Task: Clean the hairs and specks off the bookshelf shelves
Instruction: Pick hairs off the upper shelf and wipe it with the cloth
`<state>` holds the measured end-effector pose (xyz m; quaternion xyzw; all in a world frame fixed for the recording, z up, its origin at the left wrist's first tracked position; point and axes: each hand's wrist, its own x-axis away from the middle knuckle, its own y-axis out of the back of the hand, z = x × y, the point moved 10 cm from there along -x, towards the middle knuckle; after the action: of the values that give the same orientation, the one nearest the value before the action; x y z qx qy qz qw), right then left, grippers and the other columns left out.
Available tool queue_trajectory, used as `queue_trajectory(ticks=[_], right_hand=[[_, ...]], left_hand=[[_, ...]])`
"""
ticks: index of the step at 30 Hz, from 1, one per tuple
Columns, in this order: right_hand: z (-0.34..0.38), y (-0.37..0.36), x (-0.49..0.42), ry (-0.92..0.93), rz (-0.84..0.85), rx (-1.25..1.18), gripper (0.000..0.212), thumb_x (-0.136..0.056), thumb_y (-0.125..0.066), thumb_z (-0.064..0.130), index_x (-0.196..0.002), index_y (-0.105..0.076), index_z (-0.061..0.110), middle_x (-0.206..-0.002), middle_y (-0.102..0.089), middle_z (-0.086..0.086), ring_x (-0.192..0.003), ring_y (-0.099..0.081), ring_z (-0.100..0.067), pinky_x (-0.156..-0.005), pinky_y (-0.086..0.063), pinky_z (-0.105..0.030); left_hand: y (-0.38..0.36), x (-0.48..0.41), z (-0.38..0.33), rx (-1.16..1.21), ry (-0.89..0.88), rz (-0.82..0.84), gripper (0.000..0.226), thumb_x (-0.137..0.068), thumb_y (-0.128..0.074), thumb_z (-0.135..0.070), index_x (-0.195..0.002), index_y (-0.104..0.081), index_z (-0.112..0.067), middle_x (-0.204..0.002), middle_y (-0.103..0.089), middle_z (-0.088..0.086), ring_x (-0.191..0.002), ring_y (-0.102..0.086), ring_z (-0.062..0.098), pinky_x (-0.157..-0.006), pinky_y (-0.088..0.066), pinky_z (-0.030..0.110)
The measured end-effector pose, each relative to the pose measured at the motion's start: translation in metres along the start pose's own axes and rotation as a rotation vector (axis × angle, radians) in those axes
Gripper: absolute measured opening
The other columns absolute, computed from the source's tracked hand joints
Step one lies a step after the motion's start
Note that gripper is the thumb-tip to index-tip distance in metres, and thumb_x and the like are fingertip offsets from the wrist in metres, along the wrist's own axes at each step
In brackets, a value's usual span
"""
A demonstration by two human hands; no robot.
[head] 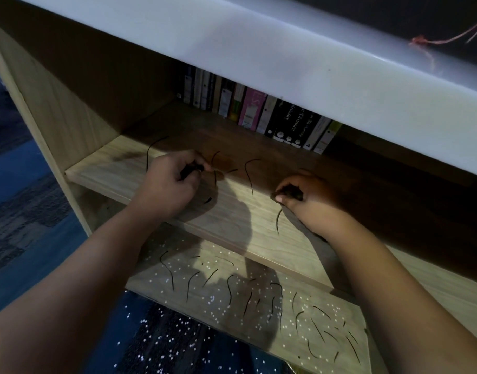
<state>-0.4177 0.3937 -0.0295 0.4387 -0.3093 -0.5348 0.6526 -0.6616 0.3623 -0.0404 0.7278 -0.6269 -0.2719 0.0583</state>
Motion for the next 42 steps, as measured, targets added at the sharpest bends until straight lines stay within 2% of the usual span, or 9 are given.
queue_trajectory(ticks=[5, 10, 13, 18, 24, 27, 29, 35, 42], right_hand=[[-0.004, -0.001, 0.015, 0.046, 0.049, 0.047, 0.012, -0.093, -0.06, 0.021, -0.102, -0.065, 0.027, -0.104, -0.045, 0.012, -0.091, -0.047, -0.004, -0.071, -0.034, -0.009], [-0.025, -0.011, 0.036, -0.048, 0.177, 0.036, 0.022, -0.094, -0.056, 0.025, -0.105, -0.056, 0.044, -0.104, -0.061, 0.011, -0.09, -0.058, -0.009, -0.081, -0.051, -0.036], [-0.014, -0.01, 0.031, -0.032, 0.159, 0.018, 0.022, -0.094, -0.056, 0.022, -0.109, -0.058, 0.038, -0.11, -0.056, 0.01, -0.091, -0.054, -0.007, -0.073, -0.044, -0.023], [0.011, -0.005, 0.008, 0.04, 0.057, 0.126, 0.019, -0.091, -0.061, 0.019, -0.109, -0.062, 0.025, -0.127, -0.046, 0.004, -0.119, -0.045, -0.016, -0.095, -0.038, -0.023], [0.005, -0.006, 0.021, 0.059, 0.092, 0.013, 0.016, -0.09, -0.063, 0.015, -0.096, -0.064, 0.029, -0.109, -0.049, 0.007, -0.092, -0.051, -0.007, -0.075, -0.04, -0.014], [-0.011, -0.012, 0.034, -0.014, 0.178, -0.031, 0.02, -0.091, -0.062, 0.023, -0.089, -0.058, 0.042, -0.095, -0.062, 0.011, -0.087, -0.06, -0.01, -0.083, -0.052, -0.036], [-0.015, -0.012, 0.037, -0.037, 0.198, -0.011, 0.017, -0.091, -0.062, 0.025, -0.089, -0.058, 0.042, -0.091, -0.065, 0.011, -0.086, -0.062, -0.011, -0.084, -0.052, -0.041], [0.009, -0.004, 0.016, 0.003, 0.098, -0.016, 0.012, -0.09, -0.064, 0.014, -0.094, -0.065, 0.025, -0.104, -0.048, 0.009, -0.085, -0.048, -0.004, -0.064, -0.034, -0.002], [0.012, -0.005, 0.013, 0.004, 0.07, -0.016, 0.011, -0.088, -0.066, 0.013, -0.096, -0.067, 0.021, -0.108, -0.05, 0.007, -0.092, -0.05, -0.01, -0.066, -0.032, -0.004]], left_hand=[[0.002, 0.001, 0.001, 0.045, 0.012, -0.015, 0.029, -0.093, -0.055, -0.002, -0.093, -0.069, -0.027, -0.093, -0.068, -0.005, -0.089, -0.064, 0.014, -0.082, -0.054, 0.04], [0.002, -0.001, 0.002, 0.043, -0.002, -0.022, 0.034, -0.092, -0.057, -0.004, -0.087, -0.066, -0.036, -0.095, -0.069, -0.007, -0.09, -0.064, 0.009, -0.083, -0.055, 0.041], [0.0, -0.001, 0.005, 0.048, 0.028, -0.018, 0.031, -0.093, -0.056, -0.006, -0.088, -0.066, -0.035, -0.094, -0.068, -0.01, -0.089, -0.063, 0.007, -0.081, -0.055, 0.039], [0.002, 0.002, -0.002, 0.02, -0.002, -0.028, 0.037, -0.091, -0.056, -0.003, -0.085, -0.064, -0.038, -0.09, -0.067, -0.014, -0.085, -0.062, 0.007, -0.078, -0.055, 0.039], [0.003, 0.003, -0.002, 0.045, 0.001, -0.024, 0.036, -0.092, -0.055, -0.002, -0.087, -0.066, -0.036, -0.092, -0.067, -0.014, -0.085, -0.063, 0.007, -0.079, -0.055, 0.04], [0.002, 0.002, -0.002, 0.046, 0.008, -0.008, 0.035, -0.094, -0.055, -0.003, -0.087, -0.065, -0.036, -0.093, -0.064, -0.02, -0.089, -0.059, -0.009, -0.074, -0.051, 0.024], [0.0, 0.001, 0.0, 0.03, 0.012, -0.007, 0.034, -0.093, -0.056, -0.006, -0.087, -0.064, -0.038, -0.094, -0.064, -0.02, -0.091, -0.059, -0.005, -0.073, -0.048, 0.023], [-0.001, 0.001, -0.001, 0.002, -0.019, -0.014, 0.038, -0.091, -0.057, -0.005, -0.082, -0.063, -0.041, -0.093, -0.067, -0.013, -0.09, -0.063, 0.011, -0.078, -0.055, 0.039], [0.002, 0.001, -0.001, 0.02, -0.029, -0.014, 0.037, -0.091, -0.056, -0.001, -0.087, -0.064, -0.037, -0.096, -0.069, -0.009, -0.094, -0.063, 0.007, -0.08, -0.053, 0.03]])
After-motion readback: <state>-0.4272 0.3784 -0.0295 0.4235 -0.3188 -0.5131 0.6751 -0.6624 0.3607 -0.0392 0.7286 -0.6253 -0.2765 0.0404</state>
